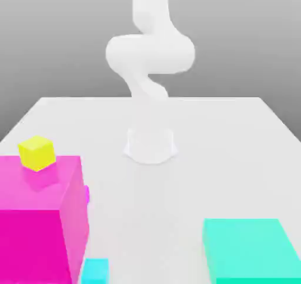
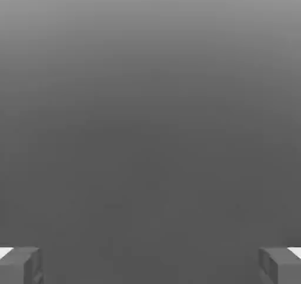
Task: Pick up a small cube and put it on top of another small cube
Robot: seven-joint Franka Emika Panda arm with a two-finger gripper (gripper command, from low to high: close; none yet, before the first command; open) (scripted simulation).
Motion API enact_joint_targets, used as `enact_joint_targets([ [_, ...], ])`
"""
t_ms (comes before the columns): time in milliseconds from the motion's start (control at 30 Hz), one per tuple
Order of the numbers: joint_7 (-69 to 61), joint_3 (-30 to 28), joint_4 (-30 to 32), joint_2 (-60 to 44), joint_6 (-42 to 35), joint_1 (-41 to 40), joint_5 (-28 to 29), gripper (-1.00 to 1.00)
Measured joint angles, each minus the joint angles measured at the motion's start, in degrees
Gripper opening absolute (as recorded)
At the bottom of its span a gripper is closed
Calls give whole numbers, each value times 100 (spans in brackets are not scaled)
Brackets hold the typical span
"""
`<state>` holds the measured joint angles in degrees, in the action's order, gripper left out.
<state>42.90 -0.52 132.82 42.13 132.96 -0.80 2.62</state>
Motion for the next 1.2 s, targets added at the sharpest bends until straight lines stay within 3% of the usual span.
enact_joint_targets([
  [567,-1223,-656,2604,-3411,1931,425,-729,0],
  [733,-1558,-905,3458,-4410,2654,68,-660,0],
  [1000,-2173,-1755,3697,-3938,3248,-1674,195,0],
  [1200,-2860,-1811,3582,-4271,3664,-1694,-411,0],
])
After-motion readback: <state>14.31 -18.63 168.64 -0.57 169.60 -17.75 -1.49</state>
